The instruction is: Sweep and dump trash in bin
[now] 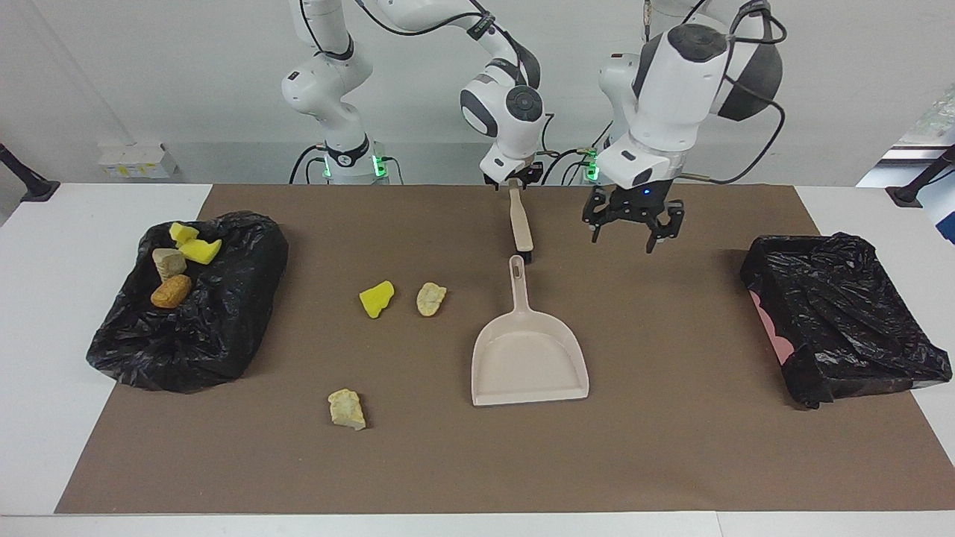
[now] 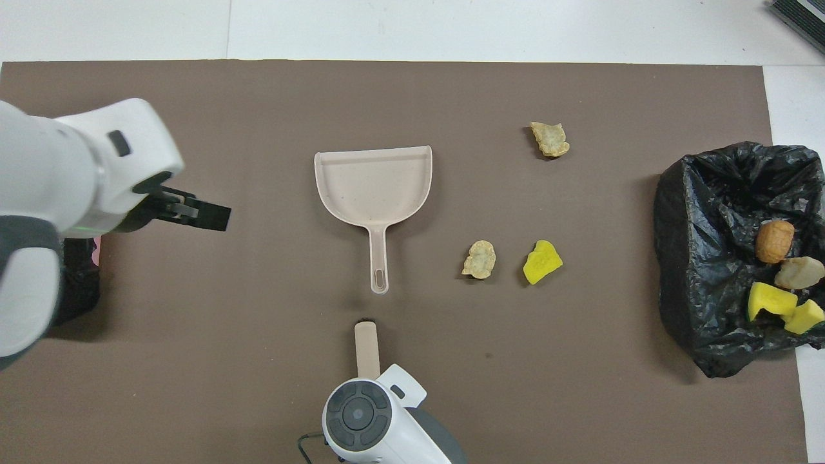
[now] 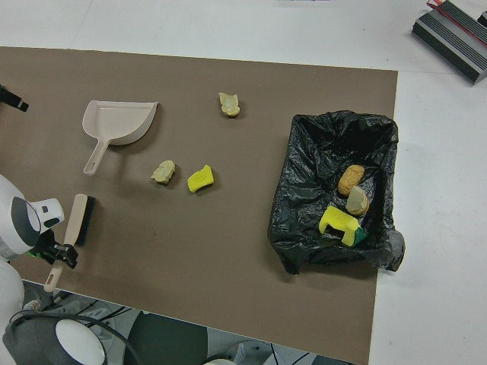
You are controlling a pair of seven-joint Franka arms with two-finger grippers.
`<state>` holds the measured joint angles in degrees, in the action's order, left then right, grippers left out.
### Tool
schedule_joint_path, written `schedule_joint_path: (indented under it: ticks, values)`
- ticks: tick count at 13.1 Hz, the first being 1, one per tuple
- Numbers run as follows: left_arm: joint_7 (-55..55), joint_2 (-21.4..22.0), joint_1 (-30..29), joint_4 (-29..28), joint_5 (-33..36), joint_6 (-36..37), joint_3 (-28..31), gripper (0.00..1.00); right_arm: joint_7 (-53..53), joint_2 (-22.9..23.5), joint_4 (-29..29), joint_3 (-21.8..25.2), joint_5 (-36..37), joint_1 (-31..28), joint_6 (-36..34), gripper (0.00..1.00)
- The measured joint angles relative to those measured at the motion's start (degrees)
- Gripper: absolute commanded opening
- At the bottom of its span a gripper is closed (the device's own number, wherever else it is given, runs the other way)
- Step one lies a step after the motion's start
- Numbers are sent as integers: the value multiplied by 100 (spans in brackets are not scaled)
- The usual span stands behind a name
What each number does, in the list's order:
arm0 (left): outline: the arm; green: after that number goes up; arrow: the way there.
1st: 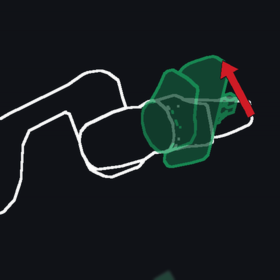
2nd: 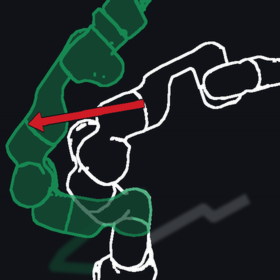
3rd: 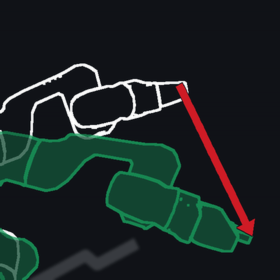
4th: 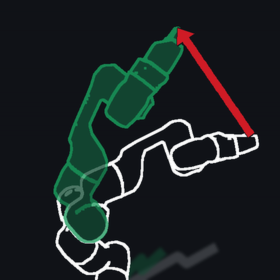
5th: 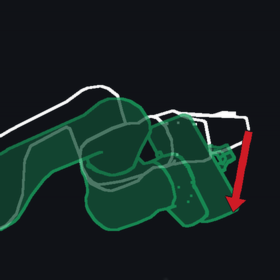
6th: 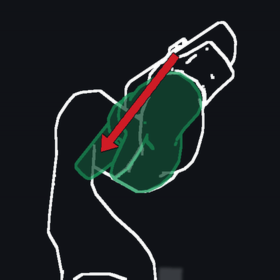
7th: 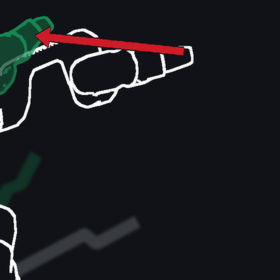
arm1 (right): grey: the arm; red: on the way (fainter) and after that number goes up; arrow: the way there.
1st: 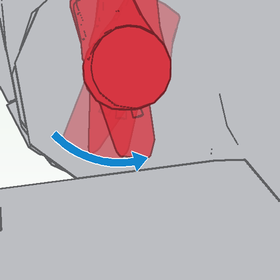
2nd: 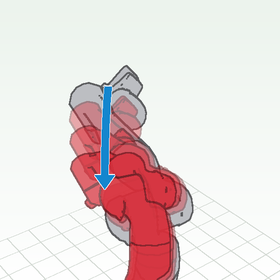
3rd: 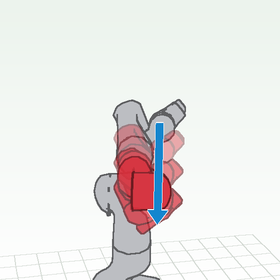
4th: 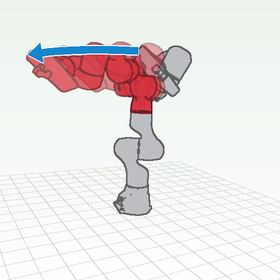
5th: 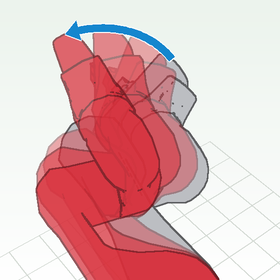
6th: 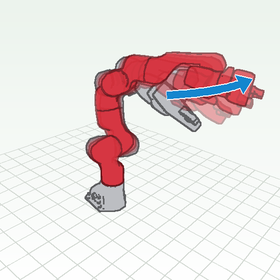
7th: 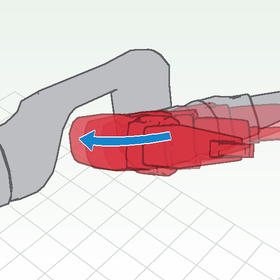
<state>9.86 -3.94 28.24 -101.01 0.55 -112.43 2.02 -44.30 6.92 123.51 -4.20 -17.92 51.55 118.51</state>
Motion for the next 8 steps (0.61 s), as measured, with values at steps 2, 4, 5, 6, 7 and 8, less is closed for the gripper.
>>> schedule_joint_path:
  ticks: [2, 4, 5, 6, 7, 8]
  values:
    - [546, -376, 321, -54, 0, -459, 1, 100, -54, -11, 1, 1, -6, 0, 21, 0]
    - [1202, -836, 619, -78, 5, -1011, -2, 100, -216, -13, -12, 7, -13, -4, 60, 0]
    - [1440, -1038, 713, -78, 9, -1230, -2, 100, -286, -16, -18, 16, -14, -14, 65, 0]
    - [1591, -1201, 765, -77, 11, -1376, -1, 100, -339, -34, -33, 36, -15, -38, 66, 0]
    - [1675, -1307, 780, -77, 11, -1441, -1, 100, -376, -92, -54, 52, -15, -111, 41, 0]
    - [1733, -1360, 786, -85, 11, -1449, 5, 100, -391, -221, -71, 65, -16, -284, -138, 0]
